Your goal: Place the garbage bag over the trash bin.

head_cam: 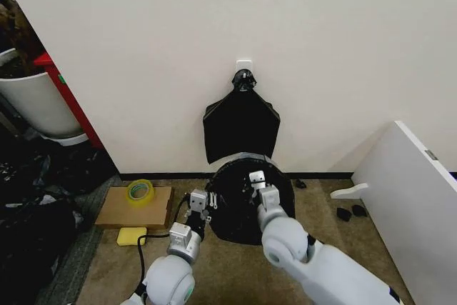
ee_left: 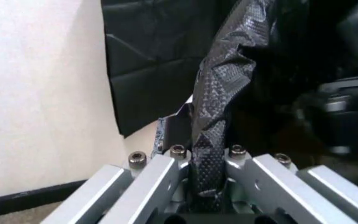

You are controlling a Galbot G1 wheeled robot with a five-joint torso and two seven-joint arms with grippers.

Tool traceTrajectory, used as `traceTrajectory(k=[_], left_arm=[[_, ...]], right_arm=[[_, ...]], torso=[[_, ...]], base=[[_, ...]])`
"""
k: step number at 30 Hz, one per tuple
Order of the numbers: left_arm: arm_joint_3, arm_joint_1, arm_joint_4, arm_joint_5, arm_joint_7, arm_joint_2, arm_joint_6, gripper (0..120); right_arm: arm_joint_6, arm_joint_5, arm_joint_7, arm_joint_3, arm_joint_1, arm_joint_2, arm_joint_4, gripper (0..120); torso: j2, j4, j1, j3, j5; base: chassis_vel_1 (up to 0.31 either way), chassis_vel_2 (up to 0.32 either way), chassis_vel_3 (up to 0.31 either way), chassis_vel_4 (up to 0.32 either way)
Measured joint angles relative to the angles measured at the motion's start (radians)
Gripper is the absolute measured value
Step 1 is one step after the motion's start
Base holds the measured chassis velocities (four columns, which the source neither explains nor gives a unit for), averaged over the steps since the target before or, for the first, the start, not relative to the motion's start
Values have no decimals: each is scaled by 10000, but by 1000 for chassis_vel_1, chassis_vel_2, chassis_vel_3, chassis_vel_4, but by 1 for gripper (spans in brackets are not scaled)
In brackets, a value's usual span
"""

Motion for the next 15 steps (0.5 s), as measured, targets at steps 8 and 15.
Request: traceTrajectory(k=[8, 15], left_arm=[[12, 34, -93, -33, 5, 26, -10, 1], [17, -58, 89, -9, -10, 24, -38, 1]], right_arm=[[798, -2933, -481, -7, -42, 16, -1148, 0], [739, -2687, -599, -106, -400, -296, -237, 0]], torso=[[0, 0, 0, 0, 1], [0, -1, -1, -1, 1]], base=[[0, 0, 0, 0], [0, 0, 0, 0]])
